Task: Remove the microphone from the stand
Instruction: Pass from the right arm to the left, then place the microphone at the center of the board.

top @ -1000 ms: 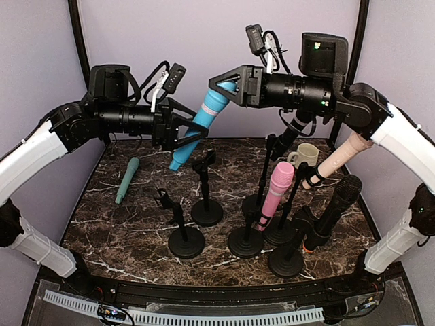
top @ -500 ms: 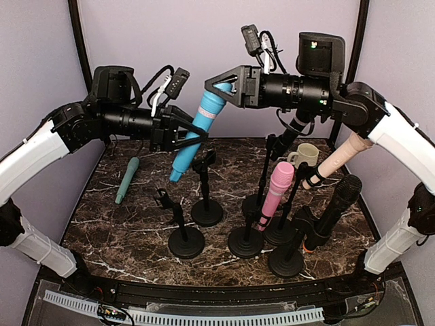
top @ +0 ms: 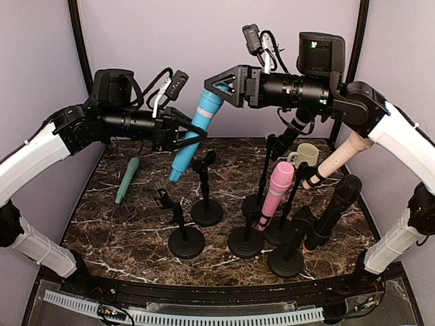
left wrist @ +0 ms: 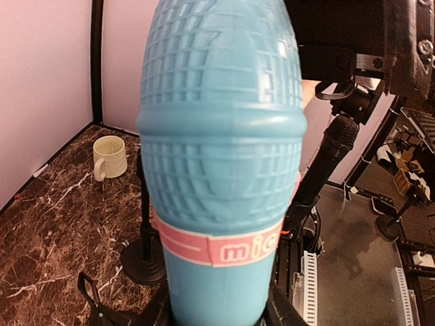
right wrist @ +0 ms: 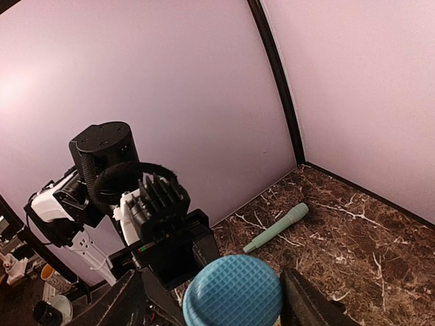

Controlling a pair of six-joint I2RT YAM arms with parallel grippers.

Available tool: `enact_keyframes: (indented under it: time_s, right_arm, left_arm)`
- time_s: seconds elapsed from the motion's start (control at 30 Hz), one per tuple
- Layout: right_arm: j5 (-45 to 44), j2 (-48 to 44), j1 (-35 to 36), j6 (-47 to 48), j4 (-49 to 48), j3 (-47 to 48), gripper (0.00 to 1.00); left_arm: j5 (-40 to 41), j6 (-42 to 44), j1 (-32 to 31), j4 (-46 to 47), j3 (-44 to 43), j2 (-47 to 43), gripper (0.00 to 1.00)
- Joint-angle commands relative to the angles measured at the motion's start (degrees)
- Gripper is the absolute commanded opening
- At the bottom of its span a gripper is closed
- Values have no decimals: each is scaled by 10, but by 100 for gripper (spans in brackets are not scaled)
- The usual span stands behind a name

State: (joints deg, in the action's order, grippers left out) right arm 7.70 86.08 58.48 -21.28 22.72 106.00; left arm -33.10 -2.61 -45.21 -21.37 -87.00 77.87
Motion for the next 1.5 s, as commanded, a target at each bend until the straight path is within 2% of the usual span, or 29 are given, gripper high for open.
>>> enact_keyframes:
  time_s: [0.0,0.17,0.33,0.43,0.63,0.87,1.07,1.2,1.37,1.47]
  right_arm:
    - [-21,-26,-2,17,-19,11,71]
    - [-41,-39,-3,24,-12,1,72]
    - [-63,-61,-3,23,-13,-23,71]
    - [-75,-74,-3,26,-13,-36,71]
    - [-90,-79,-3,33,-4,-40,71]
    - [-97,-76,-3,39,-2,-47,71]
    - [-121,-78,-3,46,5,-54,71]
    - [-124,-79,-3,50,9,-54,71]
    - [-123,-78,-3,54,8,-56,71]
    - [-120,-76,-3,54,4,-58,71]
  left_arm:
    - [56,-45,63,14,24,-33,12]
    - [56,-62,166,-8,63,-36,12]
    - [47,-87,290,4,165,-28,11]
    - [95,-86,319,17,218,-6,11]
    - [156,-84,336,32,280,79,9]
    - [225,-84,336,60,273,158,4]
    - [250,-77,336,63,244,221,5]
    - [269,-72,336,65,233,244,12]
    - [304,-62,336,73,236,252,27]
    - [305,-54,336,74,234,260,32]
